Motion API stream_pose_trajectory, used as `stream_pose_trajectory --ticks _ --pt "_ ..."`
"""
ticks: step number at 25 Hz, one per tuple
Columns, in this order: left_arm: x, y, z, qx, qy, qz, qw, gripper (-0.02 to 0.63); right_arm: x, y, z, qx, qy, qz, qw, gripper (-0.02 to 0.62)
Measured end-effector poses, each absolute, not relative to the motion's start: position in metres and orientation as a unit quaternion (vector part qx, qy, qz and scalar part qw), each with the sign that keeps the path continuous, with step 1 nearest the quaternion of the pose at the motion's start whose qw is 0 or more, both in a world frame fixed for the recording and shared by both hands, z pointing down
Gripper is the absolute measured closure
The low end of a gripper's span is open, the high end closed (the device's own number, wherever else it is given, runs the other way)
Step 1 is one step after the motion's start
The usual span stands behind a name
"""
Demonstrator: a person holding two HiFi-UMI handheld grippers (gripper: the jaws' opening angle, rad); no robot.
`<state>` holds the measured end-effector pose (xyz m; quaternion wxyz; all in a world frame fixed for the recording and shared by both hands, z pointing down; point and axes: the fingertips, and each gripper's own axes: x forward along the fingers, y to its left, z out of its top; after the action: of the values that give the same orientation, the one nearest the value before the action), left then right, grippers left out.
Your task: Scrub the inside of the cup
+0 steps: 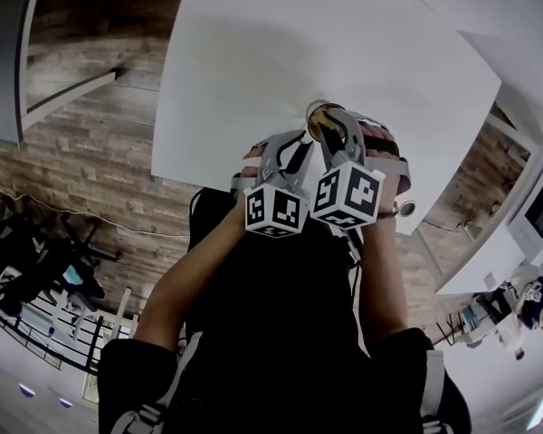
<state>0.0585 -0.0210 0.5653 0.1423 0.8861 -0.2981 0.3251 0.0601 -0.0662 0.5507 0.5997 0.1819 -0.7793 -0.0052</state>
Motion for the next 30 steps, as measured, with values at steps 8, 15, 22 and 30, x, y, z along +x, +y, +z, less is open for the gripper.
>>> stream_pose_trajectory --ticks 8,15,22,30 --pt "0.060 -0.022 0.565 0.885 -0.298 0.329 0.142 0.532 0.056 -0.072 0.544 0.236 -0.795 0.081 0.553 0.534" --pt "0.061 -0.024 0.564 0.884 -0.299 0.329 0.141 0.532 0.064 -0.081 0.526 0.372 -0.799 0.293 0.370 0.534" --pt "0.061 -0.024 0.565 0.885 -0.301 0.325 0.146 0.532 0.057 -0.078 0.554 0.323 -0.773 0.236 0.492 0.534" --pt "0.062 -0.023 0.564 0.882 -0.304 0.320 0.166 0.532 0.057 -0.064 0.506 0.280 -0.788 0.220 0.502 0.534"
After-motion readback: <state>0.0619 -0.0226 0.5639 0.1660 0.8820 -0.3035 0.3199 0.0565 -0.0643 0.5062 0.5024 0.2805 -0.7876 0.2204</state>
